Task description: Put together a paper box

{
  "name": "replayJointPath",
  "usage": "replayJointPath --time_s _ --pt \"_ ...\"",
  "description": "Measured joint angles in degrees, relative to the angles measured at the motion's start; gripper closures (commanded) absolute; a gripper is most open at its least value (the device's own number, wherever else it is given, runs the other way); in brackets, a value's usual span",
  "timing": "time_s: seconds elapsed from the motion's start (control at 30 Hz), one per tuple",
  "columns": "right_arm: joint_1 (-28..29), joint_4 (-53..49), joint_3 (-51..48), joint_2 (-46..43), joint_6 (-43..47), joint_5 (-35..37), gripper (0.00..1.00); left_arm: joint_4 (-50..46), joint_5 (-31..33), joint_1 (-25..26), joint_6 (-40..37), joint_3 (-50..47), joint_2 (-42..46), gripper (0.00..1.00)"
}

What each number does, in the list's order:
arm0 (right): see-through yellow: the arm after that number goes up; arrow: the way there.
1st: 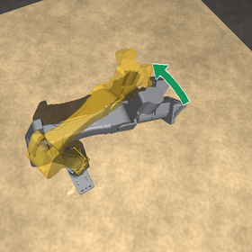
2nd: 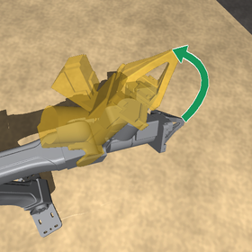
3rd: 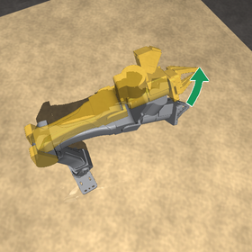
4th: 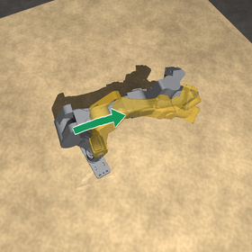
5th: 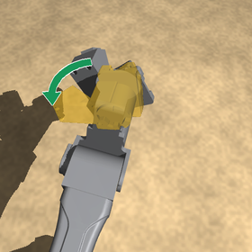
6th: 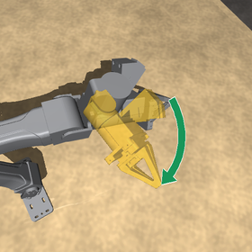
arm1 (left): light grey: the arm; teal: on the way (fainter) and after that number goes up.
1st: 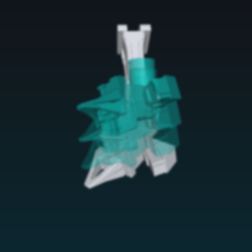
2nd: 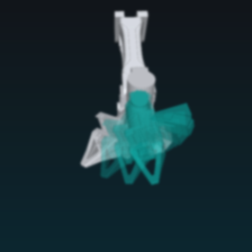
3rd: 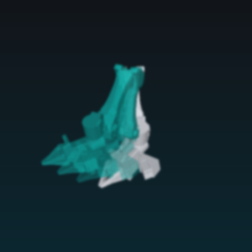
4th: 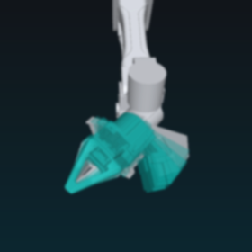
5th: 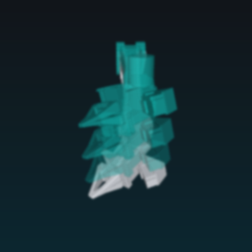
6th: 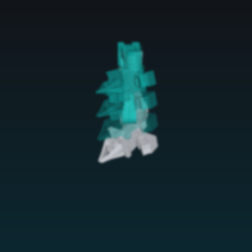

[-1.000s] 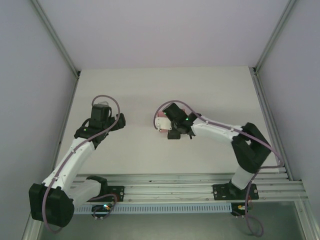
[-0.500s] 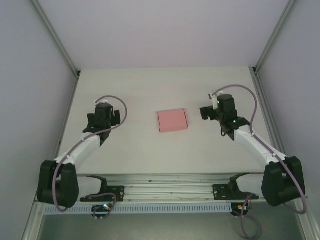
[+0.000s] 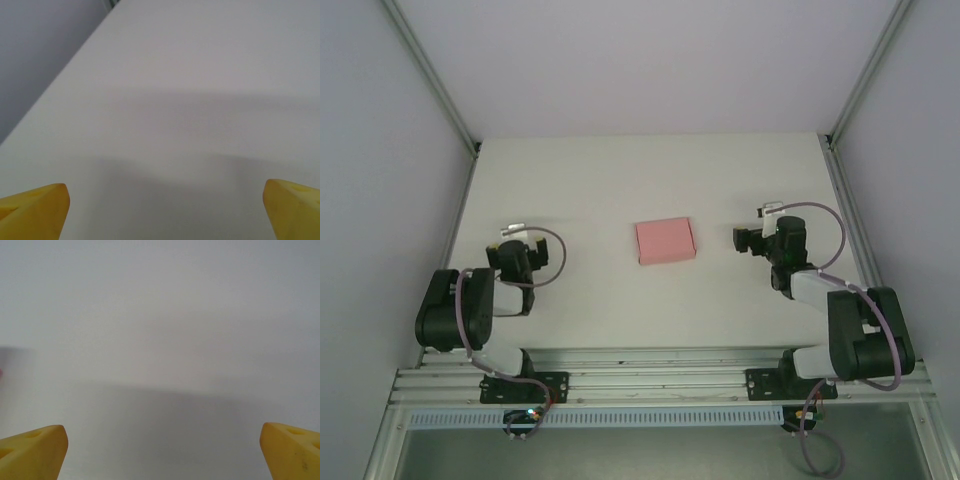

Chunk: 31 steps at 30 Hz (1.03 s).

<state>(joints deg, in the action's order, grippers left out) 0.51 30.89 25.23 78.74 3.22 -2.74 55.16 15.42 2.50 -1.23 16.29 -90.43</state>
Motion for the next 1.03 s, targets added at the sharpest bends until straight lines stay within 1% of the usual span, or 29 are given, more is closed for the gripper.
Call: replayJointPath --time_s 0.1,0.17,0.2,0.27,0.5,1.03 --pt "0.0 11.1 -5.6 -0.7 -0.2 -2.8 0.0 1.7 -1.5 -0.2 0.0 0.8 0.0 0.0" --pt "0.0 23.6 -9.9 4.8 -0.4 -3.6 0.0 1.9 -2.4 -0.4 0.1 2.0 0.0 0.0" --pt "0.1 24.9 -10.2 8.0 -0.5 -3.6 0.0 1.9 -2.8 -0.6 0.1 2.6 0.0 0.0" --pt "0.1 21.3 -9.8 9.5 -0.6 -3.9 0.0 1.9 -3.5 -1.2 0.2 3.4 0.0 0.0" --pt "-2.9 21.7 -2.7 9.8 -3.6 -4.6 0.0 1.6 -4.4 -1.8 0.4 3.6 0.0 0.0" --pt "-2.9 21.4 -2.8 9.8 -4.6 -4.6 0.0 1.4 -4.8 -1.8 0.4 3.6 0.0 0.0"
